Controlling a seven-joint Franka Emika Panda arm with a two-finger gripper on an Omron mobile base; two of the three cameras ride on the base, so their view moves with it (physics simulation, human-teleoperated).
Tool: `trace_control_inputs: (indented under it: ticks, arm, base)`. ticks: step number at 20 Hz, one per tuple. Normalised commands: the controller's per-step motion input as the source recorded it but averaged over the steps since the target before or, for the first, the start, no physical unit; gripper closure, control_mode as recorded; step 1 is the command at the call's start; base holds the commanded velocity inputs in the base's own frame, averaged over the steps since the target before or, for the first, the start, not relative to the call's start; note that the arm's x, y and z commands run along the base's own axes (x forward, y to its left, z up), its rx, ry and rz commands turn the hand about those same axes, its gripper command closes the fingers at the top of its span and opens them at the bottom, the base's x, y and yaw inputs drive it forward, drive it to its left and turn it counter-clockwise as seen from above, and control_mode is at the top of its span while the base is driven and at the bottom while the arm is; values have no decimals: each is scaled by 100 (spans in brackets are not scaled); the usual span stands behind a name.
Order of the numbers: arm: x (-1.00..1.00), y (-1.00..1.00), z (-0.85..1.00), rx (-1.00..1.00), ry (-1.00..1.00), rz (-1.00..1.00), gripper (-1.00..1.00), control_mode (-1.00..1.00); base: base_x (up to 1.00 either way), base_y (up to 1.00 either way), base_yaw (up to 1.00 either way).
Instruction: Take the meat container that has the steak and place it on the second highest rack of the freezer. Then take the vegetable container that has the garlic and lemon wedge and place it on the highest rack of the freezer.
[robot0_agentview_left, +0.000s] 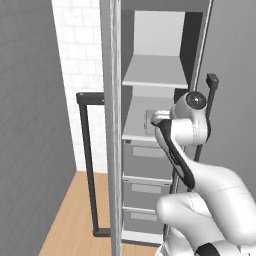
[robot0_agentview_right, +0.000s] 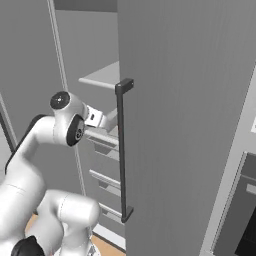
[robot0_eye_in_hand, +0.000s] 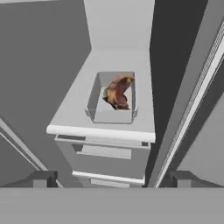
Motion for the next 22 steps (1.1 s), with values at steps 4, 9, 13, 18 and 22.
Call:
trace_control_inputs:
  ticks: [4, 9, 13, 18, 22]
  arm:
    - [-100, -20, 77, 0, 38, 0, -100, -100]
    - [-100, -36, -1, 1, 9, 1, -100, -100]
    - [-100, -29, -2, 7, -9, 7, -100, -100]
    - [-94, 23, -5, -3, -6, 15, -100, -100]
    - [-22, 44, -22, -10, 10, 0, -100, -100]
  base:
    - [0, 0, 0]
    - [0, 0, 0]
    - [0, 0, 0]
    - [0, 0, 0]
    - [0, 0, 0]
